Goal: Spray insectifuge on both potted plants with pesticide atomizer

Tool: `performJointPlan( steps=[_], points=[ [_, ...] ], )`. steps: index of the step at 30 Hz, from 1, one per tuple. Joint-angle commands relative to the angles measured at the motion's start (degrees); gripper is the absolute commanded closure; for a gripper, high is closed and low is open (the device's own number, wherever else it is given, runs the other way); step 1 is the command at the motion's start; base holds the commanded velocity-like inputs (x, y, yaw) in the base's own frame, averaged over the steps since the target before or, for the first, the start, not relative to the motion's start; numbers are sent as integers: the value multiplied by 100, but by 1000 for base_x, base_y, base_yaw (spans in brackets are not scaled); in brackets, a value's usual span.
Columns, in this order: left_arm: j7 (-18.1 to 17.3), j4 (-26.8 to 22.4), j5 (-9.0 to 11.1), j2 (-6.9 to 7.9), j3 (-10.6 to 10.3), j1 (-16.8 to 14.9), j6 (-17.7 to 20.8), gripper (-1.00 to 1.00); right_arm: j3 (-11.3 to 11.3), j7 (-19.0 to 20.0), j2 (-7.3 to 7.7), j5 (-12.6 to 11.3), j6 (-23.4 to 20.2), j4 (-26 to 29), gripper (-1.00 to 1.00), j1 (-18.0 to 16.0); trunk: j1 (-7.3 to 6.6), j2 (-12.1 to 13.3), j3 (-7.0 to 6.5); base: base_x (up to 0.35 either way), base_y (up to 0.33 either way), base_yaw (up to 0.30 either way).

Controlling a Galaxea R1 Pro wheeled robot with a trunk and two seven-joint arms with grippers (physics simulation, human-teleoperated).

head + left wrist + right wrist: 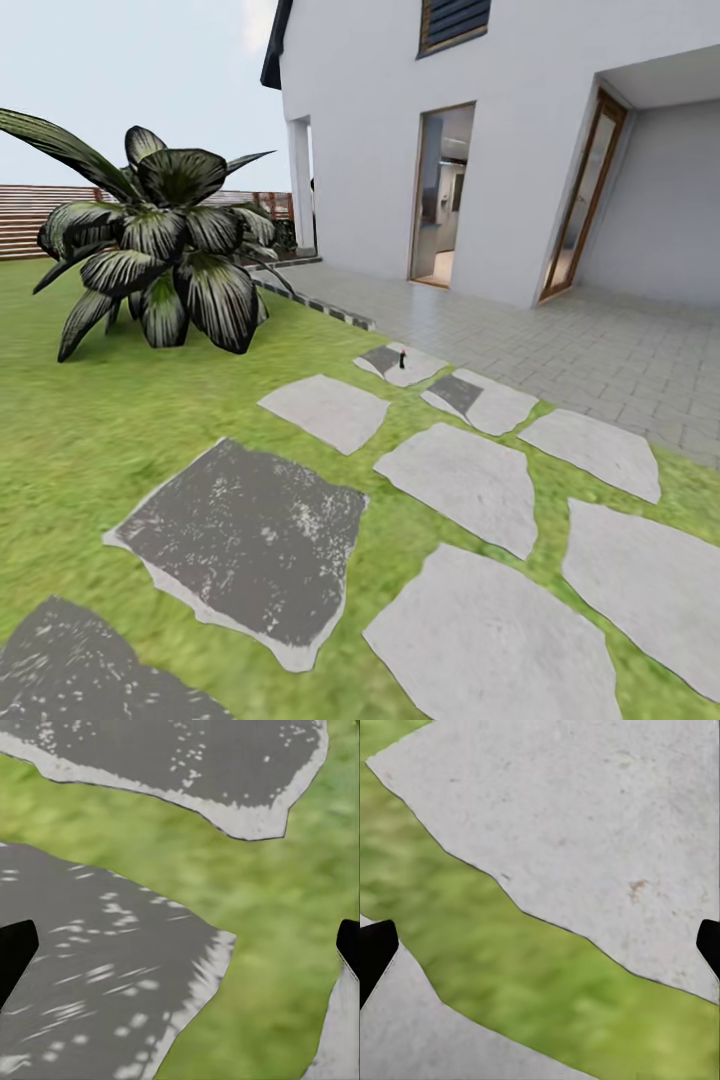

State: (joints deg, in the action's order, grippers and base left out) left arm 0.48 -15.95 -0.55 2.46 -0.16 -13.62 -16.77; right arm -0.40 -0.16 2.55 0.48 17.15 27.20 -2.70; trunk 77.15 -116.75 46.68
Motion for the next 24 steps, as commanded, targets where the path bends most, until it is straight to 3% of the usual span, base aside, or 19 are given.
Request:
performJointPlan(
  steps=[1,24],
  points=[
    [5,5,-6,1,-2,-4,-19,-100,-4,-2,0,5,18,-4,-100,-4,3,-2,5,338,0,0],
    [3,5,-6,1,-6,-6,-19,-100,-4,-2,0,5,17,-4,-100,-5,3,-2,5,338,0,0]
  ],
)
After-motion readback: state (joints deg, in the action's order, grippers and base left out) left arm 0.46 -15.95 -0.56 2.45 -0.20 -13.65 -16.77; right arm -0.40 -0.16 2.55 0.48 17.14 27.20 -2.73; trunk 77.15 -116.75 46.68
